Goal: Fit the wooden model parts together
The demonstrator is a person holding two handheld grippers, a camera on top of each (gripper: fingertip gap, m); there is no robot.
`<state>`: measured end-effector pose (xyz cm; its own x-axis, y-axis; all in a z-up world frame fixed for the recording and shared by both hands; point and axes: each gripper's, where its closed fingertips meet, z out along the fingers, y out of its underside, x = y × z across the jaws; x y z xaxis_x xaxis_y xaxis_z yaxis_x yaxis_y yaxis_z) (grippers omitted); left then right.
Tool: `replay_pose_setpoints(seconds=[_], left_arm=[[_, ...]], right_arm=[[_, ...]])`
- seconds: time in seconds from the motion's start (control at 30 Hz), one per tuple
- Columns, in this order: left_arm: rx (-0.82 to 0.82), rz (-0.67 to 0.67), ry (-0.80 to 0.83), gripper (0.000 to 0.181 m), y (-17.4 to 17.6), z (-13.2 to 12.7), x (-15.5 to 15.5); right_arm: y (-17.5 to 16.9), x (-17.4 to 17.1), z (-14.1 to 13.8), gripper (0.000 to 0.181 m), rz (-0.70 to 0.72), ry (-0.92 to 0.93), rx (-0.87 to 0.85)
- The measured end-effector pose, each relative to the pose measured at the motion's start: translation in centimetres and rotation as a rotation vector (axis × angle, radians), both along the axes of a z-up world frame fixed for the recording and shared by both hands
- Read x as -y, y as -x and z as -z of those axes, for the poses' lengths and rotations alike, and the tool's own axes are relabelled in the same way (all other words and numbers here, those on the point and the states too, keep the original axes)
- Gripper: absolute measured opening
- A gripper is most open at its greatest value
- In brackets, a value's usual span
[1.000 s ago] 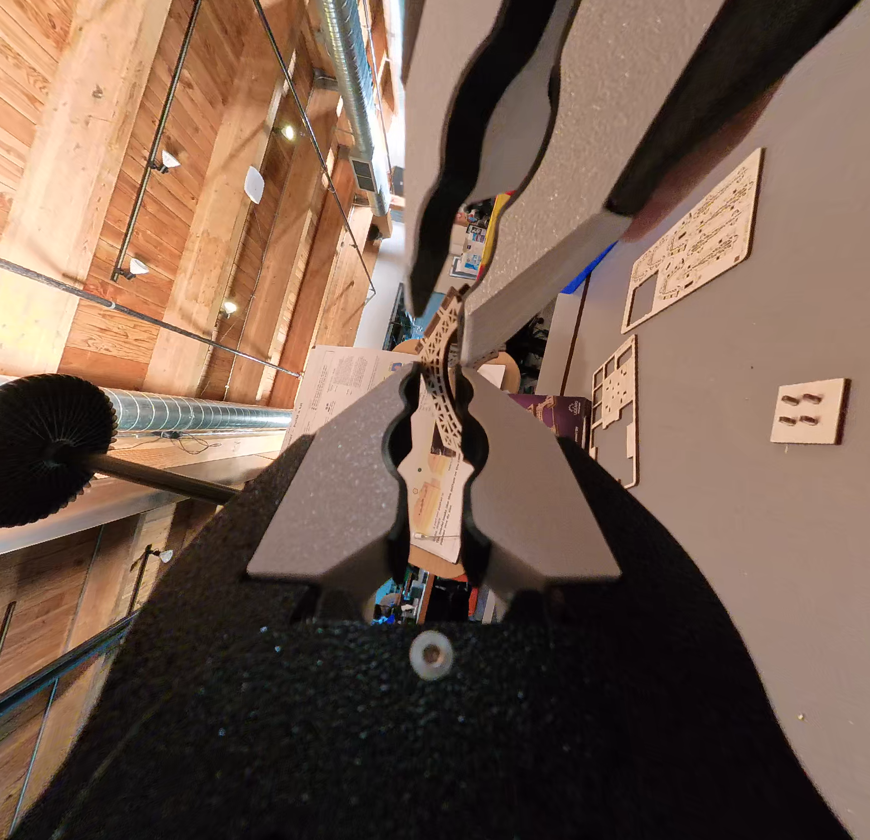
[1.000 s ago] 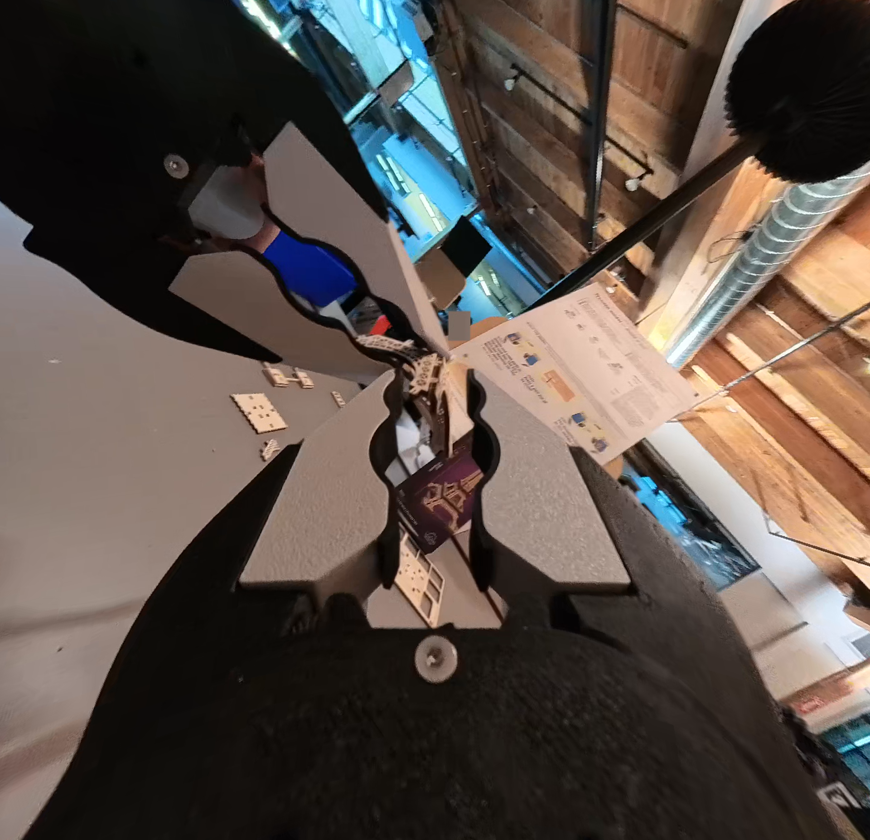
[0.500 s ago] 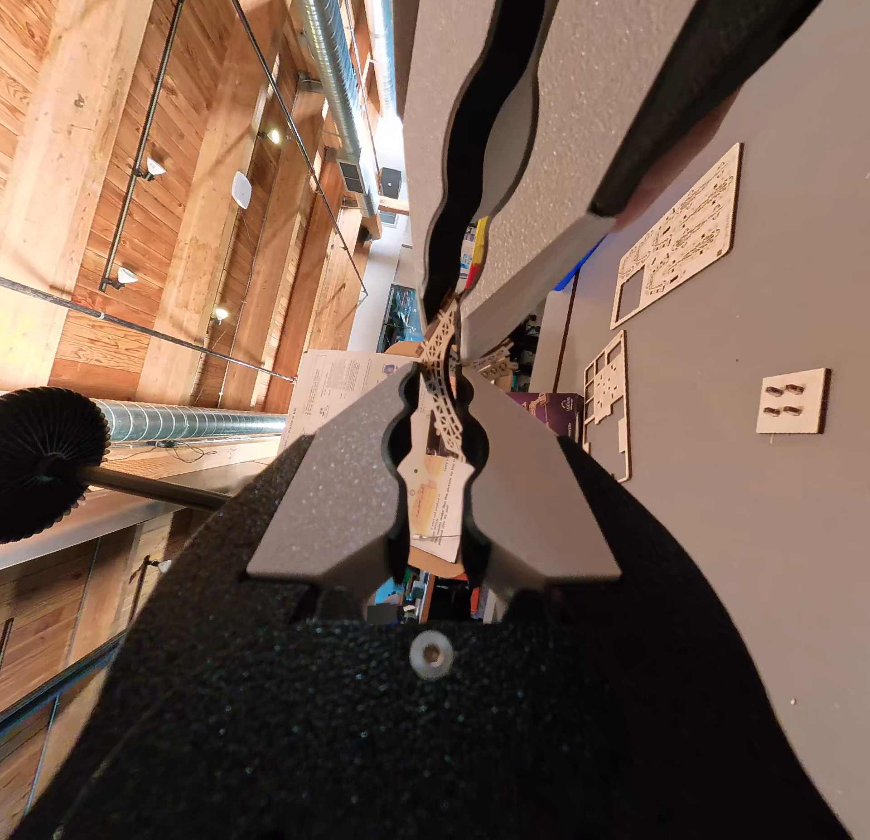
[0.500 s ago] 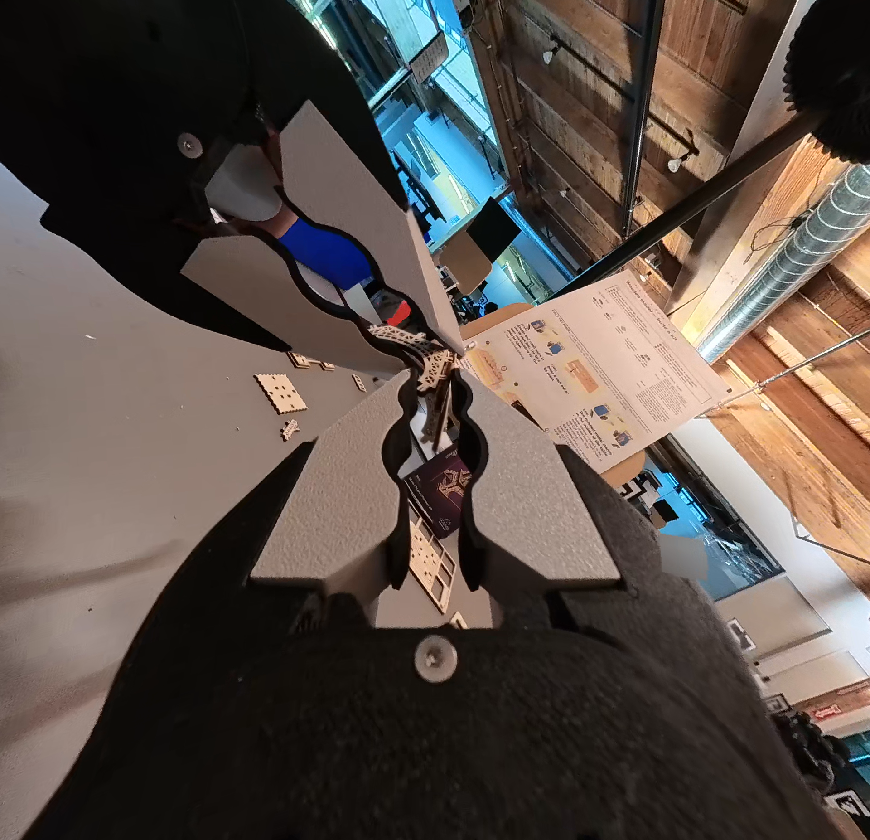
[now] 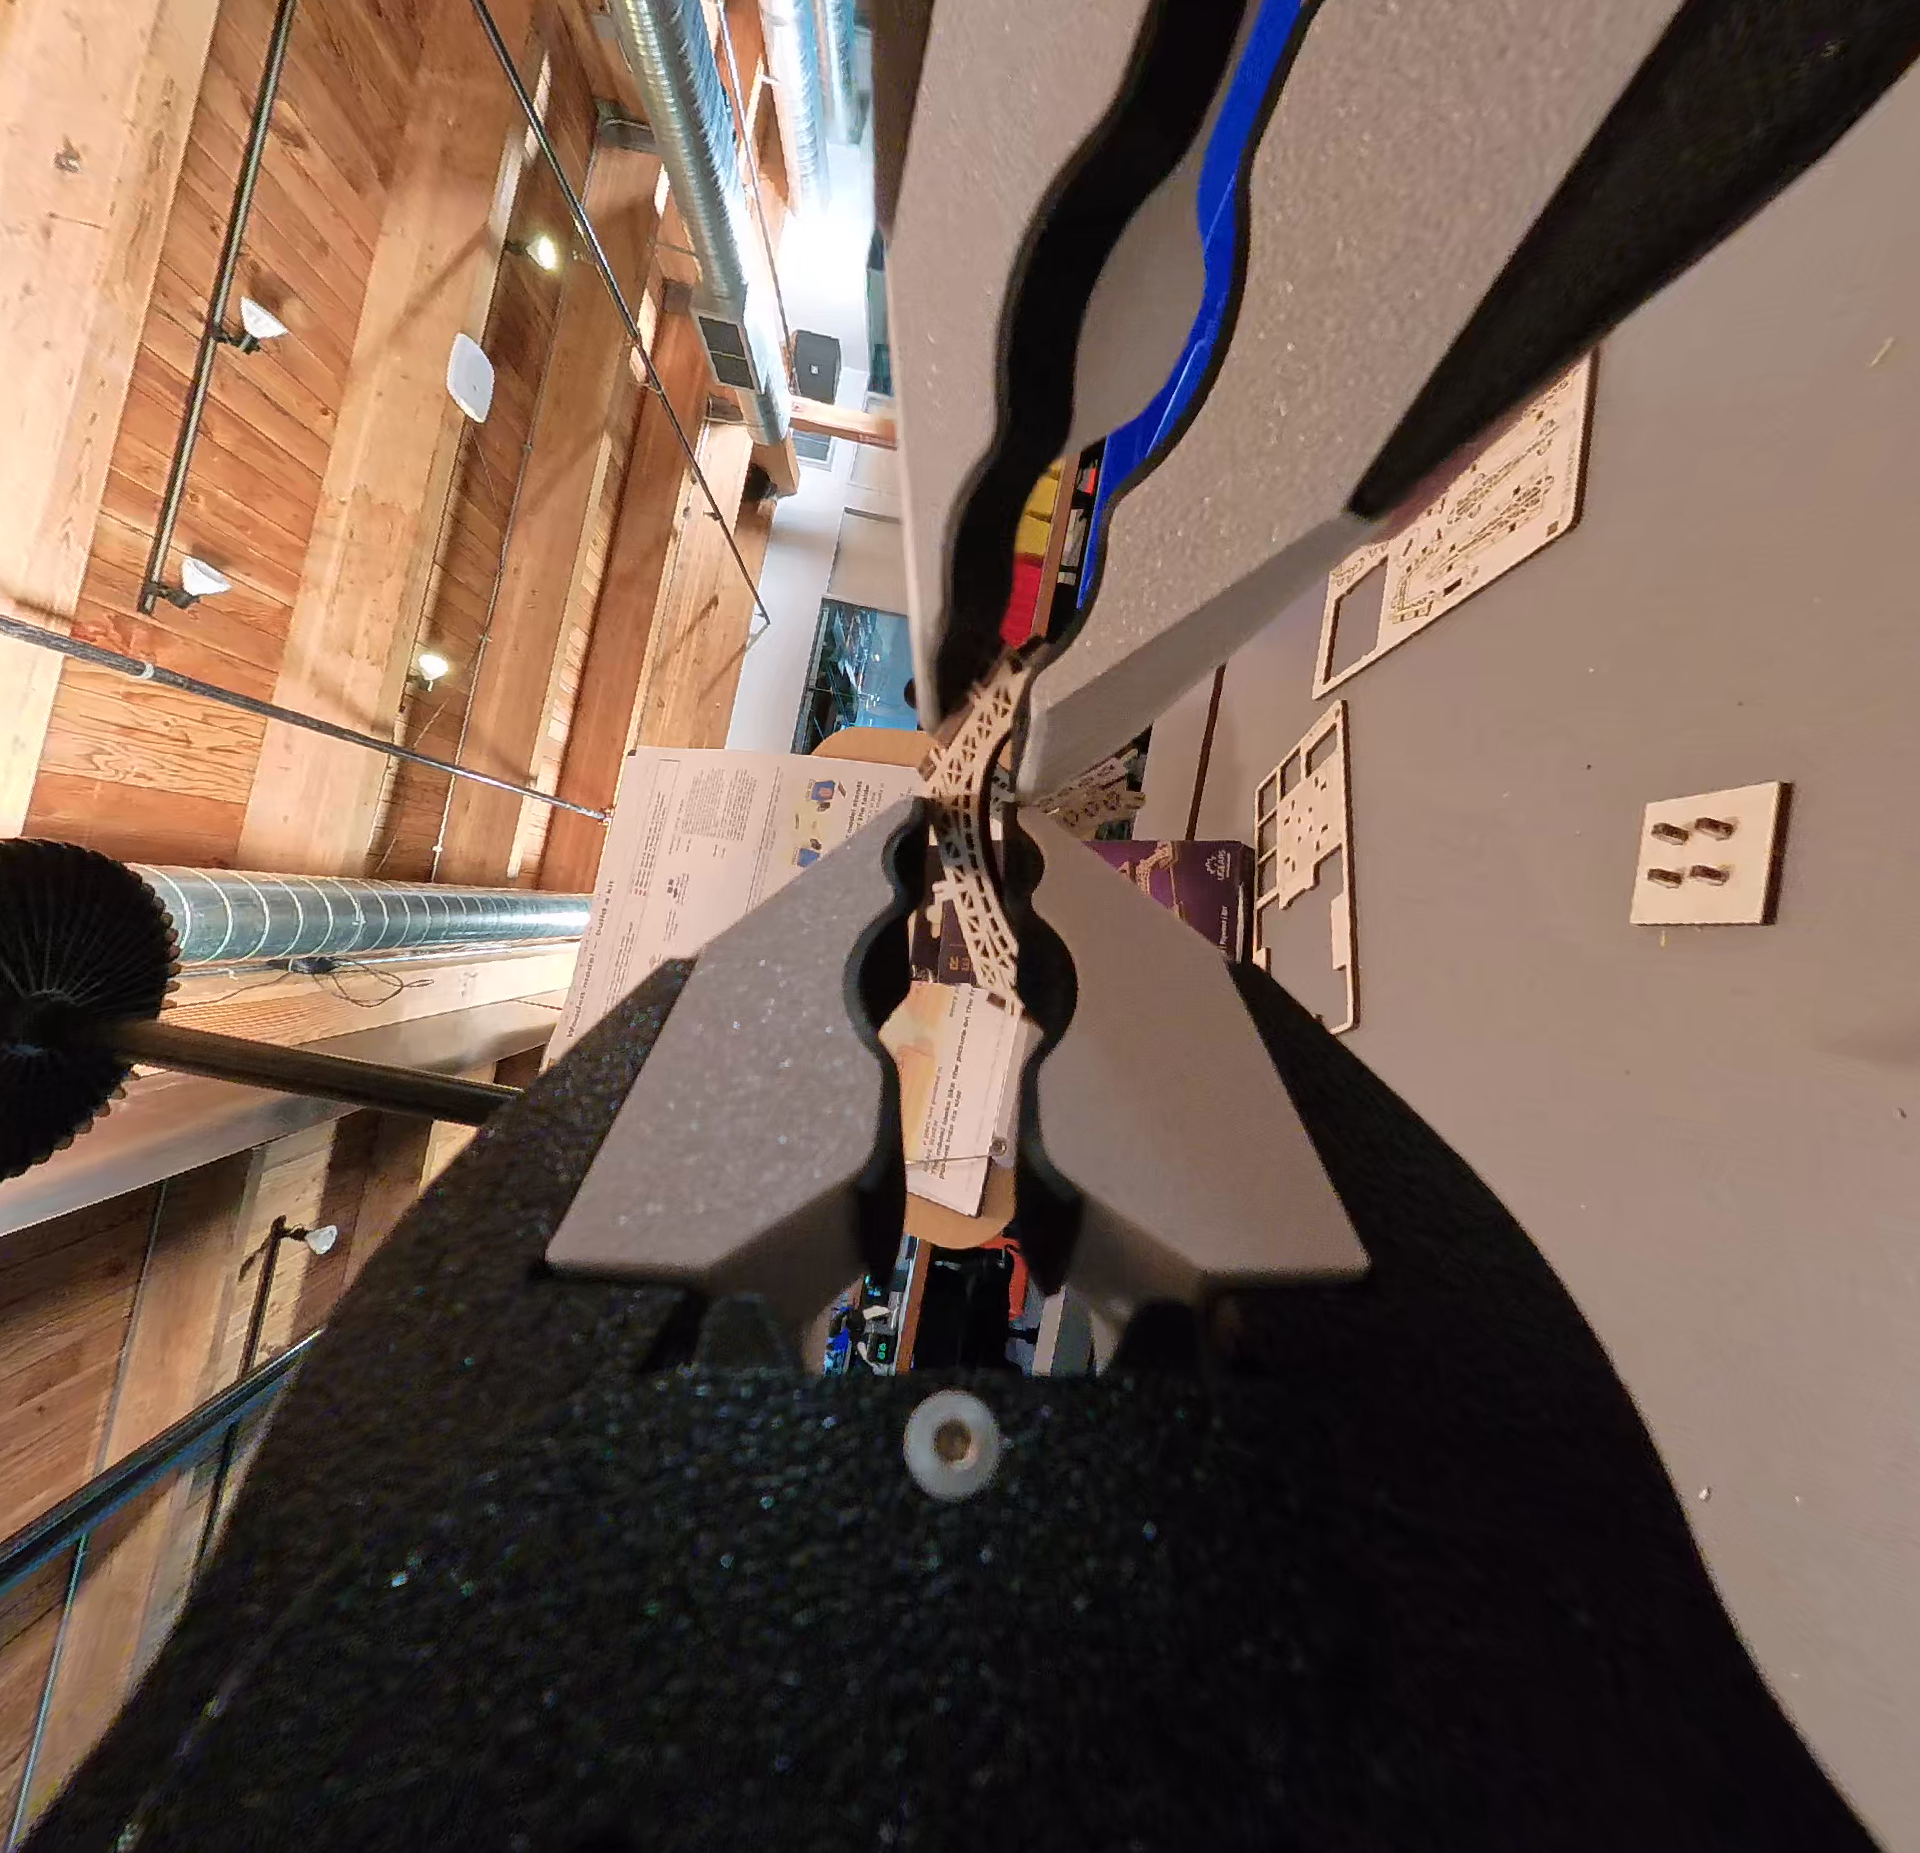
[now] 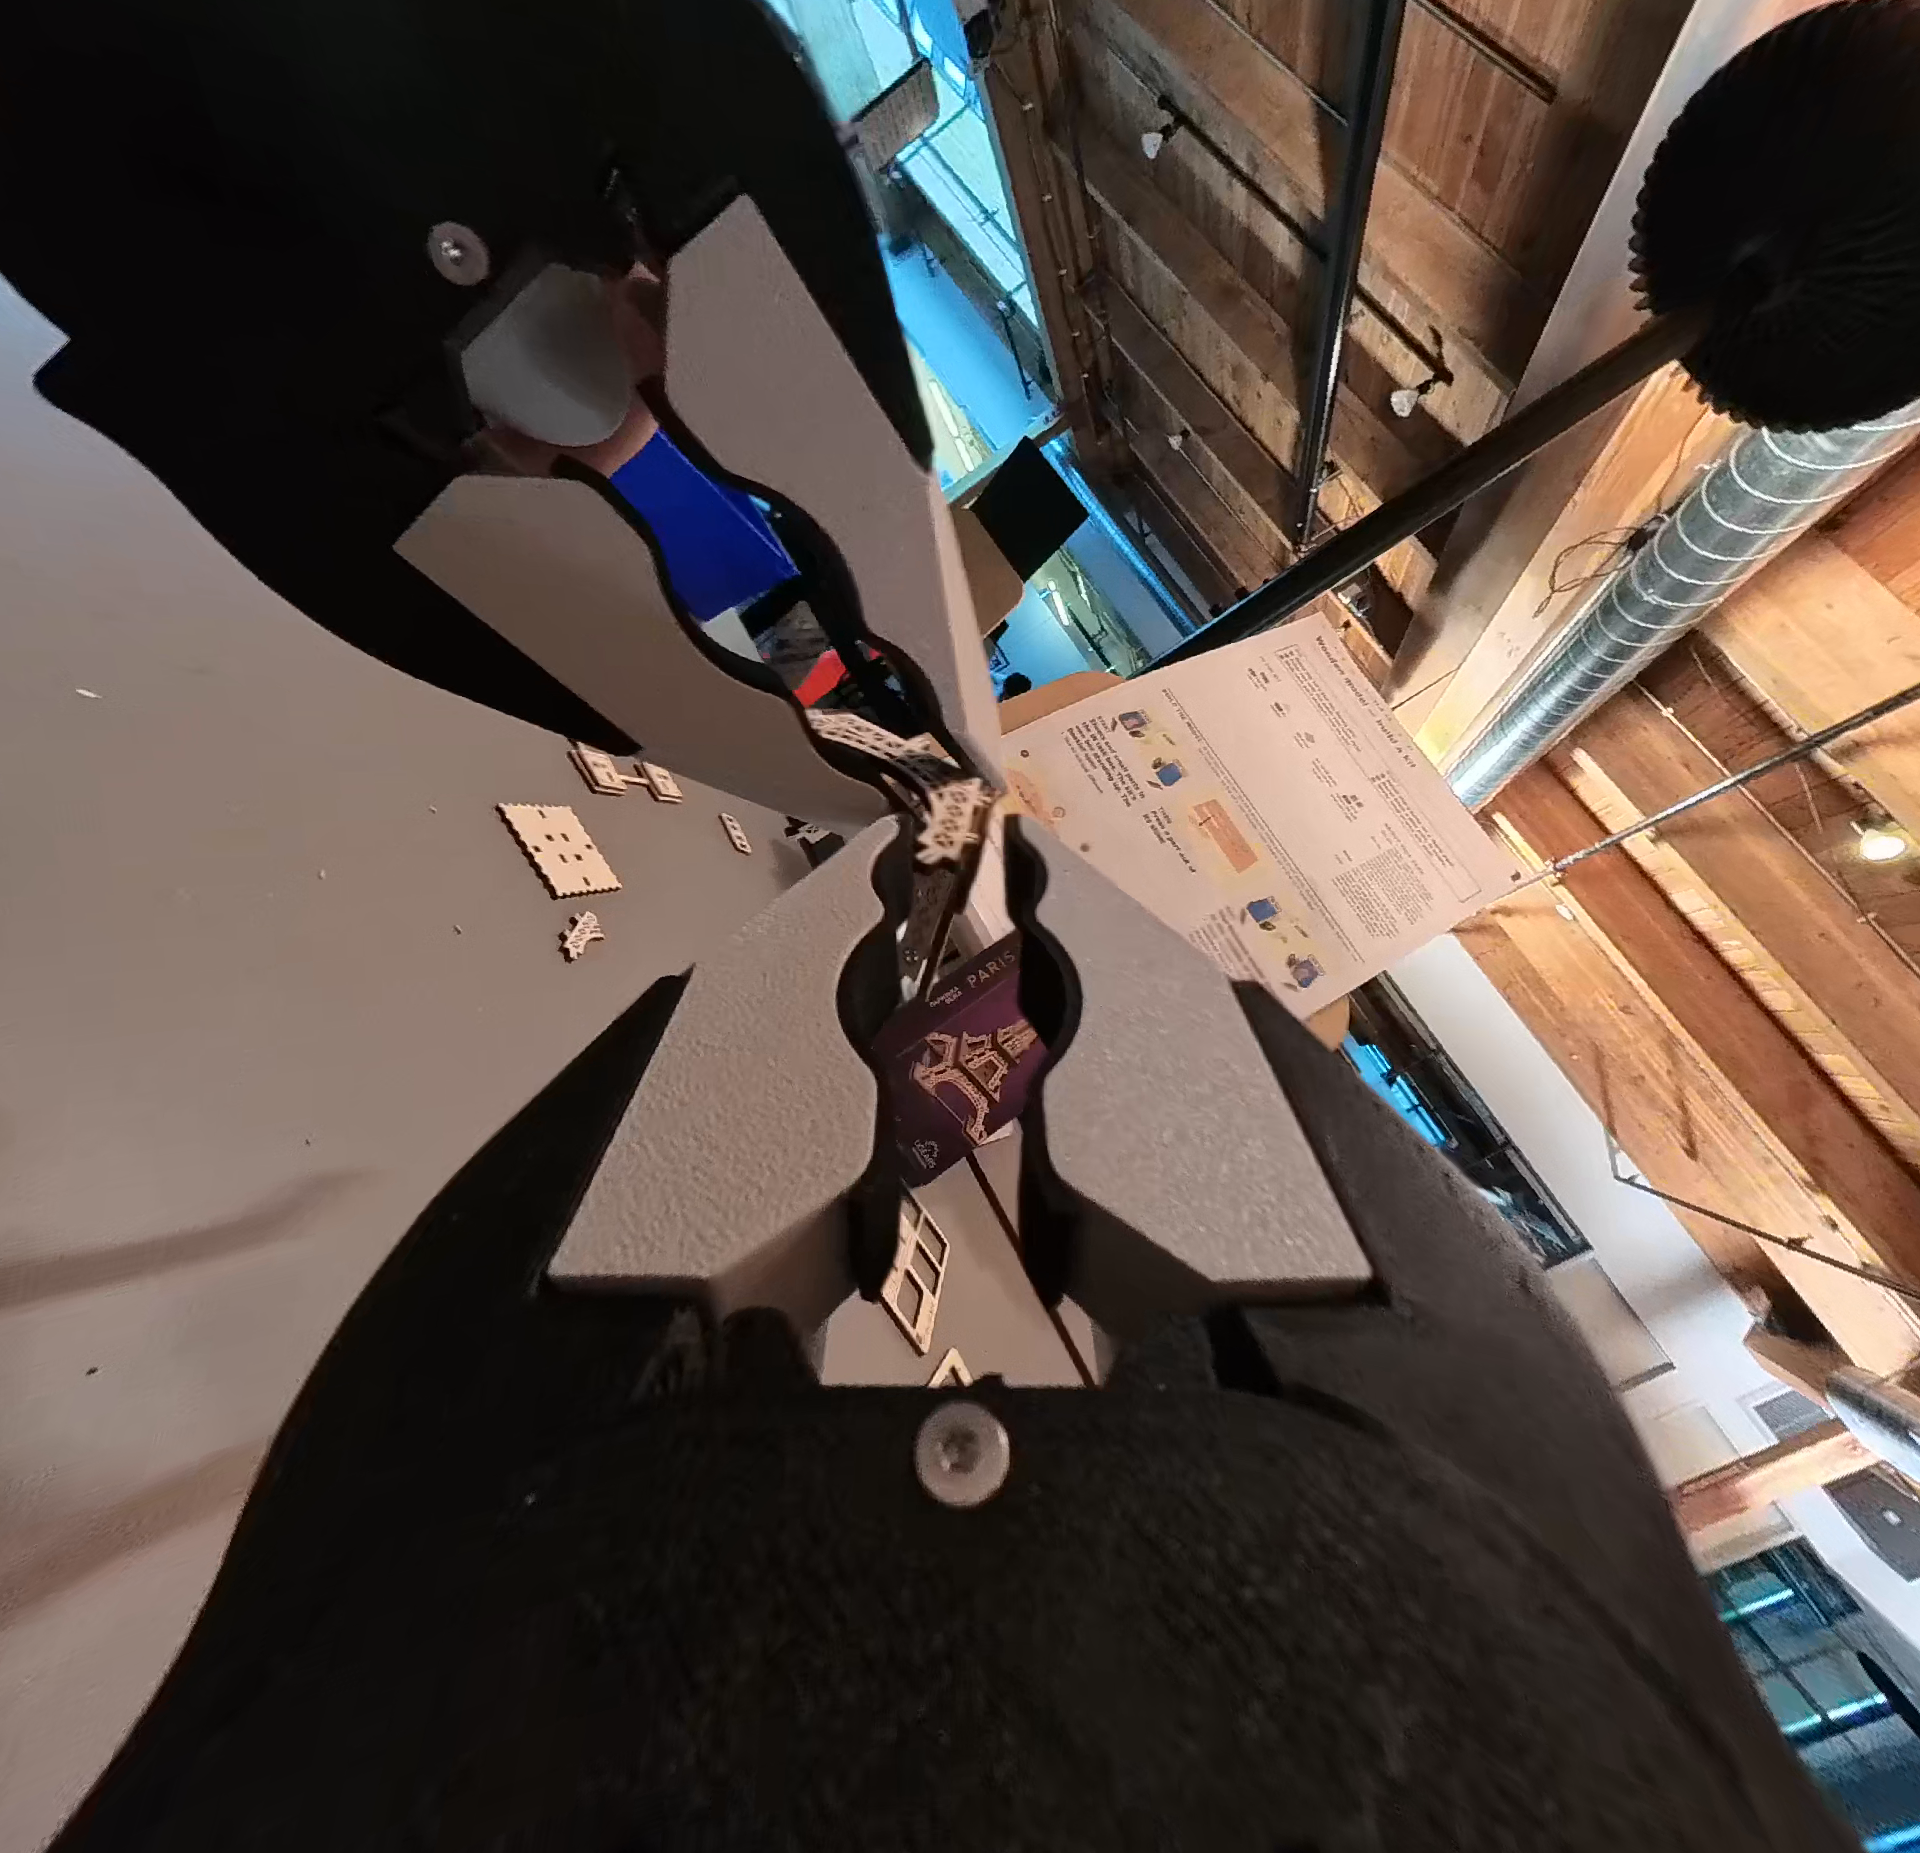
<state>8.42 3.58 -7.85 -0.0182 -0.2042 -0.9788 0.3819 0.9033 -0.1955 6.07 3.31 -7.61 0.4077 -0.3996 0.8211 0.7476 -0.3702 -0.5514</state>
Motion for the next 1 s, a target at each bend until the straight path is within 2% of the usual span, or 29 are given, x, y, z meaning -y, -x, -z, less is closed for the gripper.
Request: replay_pose_setpoints(seconds=[0.43, 0.53, 0.6, 0.83, 1.0], left_arm=[[-0.102, 0.005, 0.023, 0.01, -0.1, 0.9, -0.1], [-0.11, 0.009, 0.014, 0.011, -0.1, 1.0, 0.0], [-0.126, 0.018, 0.016, 0.011, -0.1, 1.2, 0.0], [-0.321, 0.21, 0.008, 0.026, 0.9, 2.2, 0.3], [-0.468, 0.256, -0.055, 0.026, 1.4, 3.4, 0.1]], right_arm=[[-0.2, -0.1, 0.7, 0.01, 0.002, 0.051, -0.023], [-0.2, 0.2, 0.5, 0.017, -0.008, 0.015, -0.014], [-0.2, 0.0, 0.9, 0.011, -0.026, 0.032, -0.042], [-0.2, 0.2, 2.0, 0.01, -0.061, 0.107, -0.089], [-0.2, 0.0, 2.9, 0.009, -0.044, 0.189, -0.068]])
